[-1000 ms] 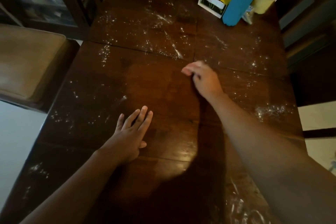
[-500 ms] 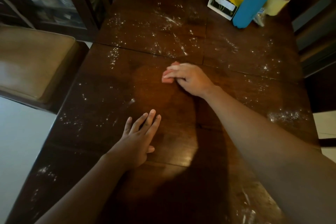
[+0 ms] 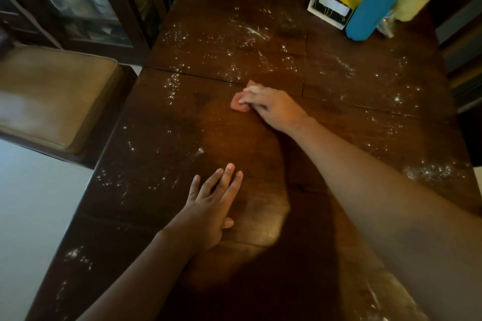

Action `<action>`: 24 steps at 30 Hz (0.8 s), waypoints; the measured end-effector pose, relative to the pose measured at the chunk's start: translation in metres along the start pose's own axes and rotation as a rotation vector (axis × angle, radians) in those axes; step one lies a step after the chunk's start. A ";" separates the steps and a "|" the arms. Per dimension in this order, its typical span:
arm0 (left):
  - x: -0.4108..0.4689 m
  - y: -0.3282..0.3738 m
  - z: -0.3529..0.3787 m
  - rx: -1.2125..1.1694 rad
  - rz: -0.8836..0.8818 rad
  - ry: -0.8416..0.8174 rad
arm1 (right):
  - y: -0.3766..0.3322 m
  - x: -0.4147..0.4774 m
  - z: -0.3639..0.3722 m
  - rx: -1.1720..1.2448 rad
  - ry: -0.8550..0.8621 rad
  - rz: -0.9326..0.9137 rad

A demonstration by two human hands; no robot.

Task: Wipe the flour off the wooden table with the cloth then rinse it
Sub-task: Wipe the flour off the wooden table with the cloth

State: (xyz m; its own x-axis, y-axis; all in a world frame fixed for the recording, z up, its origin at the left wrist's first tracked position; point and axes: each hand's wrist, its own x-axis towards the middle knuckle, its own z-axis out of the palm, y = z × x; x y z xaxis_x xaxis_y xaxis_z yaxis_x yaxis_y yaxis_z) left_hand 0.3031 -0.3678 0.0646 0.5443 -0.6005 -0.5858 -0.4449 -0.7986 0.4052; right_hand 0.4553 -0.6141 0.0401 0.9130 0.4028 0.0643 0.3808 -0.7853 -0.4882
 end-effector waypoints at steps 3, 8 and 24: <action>0.000 0.001 -0.001 -0.002 0.002 -0.010 | 0.040 0.008 -0.016 -0.025 0.162 0.305; 0.002 0.000 0.000 -0.008 -0.002 -0.010 | 0.002 0.052 0.008 0.111 0.258 0.421; 0.004 0.000 0.002 0.018 -0.024 0.001 | -0.063 0.017 0.046 0.132 0.022 -0.024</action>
State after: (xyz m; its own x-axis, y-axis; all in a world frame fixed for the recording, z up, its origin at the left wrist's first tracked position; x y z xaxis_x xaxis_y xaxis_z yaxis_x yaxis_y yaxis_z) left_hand 0.3036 -0.3704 0.0609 0.5560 -0.5811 -0.5944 -0.4443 -0.8121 0.3783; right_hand 0.4402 -0.5359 0.0317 0.9074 0.4092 0.0958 0.3815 -0.7064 -0.5962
